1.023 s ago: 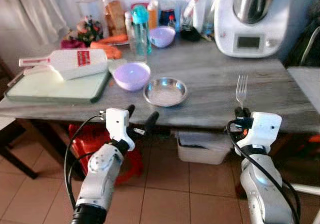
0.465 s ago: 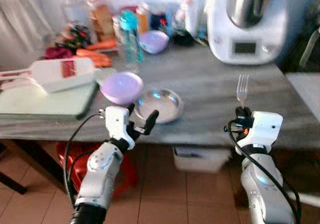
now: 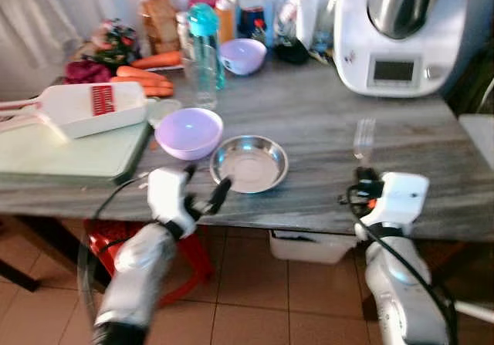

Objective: Setting the table

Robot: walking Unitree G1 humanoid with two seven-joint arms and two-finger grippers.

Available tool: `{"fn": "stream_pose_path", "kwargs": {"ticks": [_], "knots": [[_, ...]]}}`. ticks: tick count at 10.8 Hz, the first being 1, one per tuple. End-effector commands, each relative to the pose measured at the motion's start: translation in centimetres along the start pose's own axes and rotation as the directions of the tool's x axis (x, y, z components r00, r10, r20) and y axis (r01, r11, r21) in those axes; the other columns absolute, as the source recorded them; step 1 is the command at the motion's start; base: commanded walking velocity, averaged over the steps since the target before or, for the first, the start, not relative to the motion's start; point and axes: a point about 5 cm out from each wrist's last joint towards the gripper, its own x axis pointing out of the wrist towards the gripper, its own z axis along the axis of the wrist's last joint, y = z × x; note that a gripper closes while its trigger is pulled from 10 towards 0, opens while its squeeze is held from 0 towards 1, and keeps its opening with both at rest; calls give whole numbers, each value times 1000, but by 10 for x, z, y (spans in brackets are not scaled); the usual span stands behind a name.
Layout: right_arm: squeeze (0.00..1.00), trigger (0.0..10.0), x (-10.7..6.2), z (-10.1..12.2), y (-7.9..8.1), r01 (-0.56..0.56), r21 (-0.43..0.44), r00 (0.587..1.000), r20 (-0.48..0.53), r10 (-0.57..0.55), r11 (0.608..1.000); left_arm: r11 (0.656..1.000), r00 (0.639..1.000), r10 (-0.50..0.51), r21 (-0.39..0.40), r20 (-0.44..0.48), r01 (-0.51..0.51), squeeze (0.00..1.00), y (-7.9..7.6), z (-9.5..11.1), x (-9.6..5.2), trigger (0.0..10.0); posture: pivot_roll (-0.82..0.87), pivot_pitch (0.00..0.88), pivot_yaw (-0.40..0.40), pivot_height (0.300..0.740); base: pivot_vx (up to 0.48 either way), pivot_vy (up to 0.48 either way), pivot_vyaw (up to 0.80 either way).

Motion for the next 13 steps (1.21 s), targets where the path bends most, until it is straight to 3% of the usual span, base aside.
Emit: {"fn": "stream_pose_path", "kwargs": {"ticks": [1, 2, 5, 8, 13], "knots": [[0, 10000, 4, -1, 0, -3, -3, 1000, -16, 3, 1000, 996, 996, -84, -15, -26, 83, 0, -6, -3, -5, 10000, -3, 54, 46, 740, 0, 0, 0], [0, 10000, 6, 1, -2, 1, -1, 1000, -12, -1, 1000, 989, 987, -149, -11, -62, 149, 0, -7, -8, -12, 10000, -4, 56, 45, 740, 0, 0, 663], [0, 10000, 13, 1, -9, 40, 18, 999, -17, -40, 999, 974, 970, -228, -29, -88, 227, 0, -7, -6, -14, 10000, 2, 60, 45, 740, 0, 0, 135], [0, 10000, 34, -2, -9, 91, 49, 994, -71, -87, 995, 959, 953, -283, -56, -110, 278, 0, -13, -9, -18, 10000, 7, 60, 36, 740, 0, 0, 0], [0, 10000, 60, -15, 10, 99, 127, 977, -201, -72, 987, 941, 935, -335, -79, -119, 328, 0, -23, -10, -18, 10000, 20, 62, 33, 740, 0, 0, 0]]}}
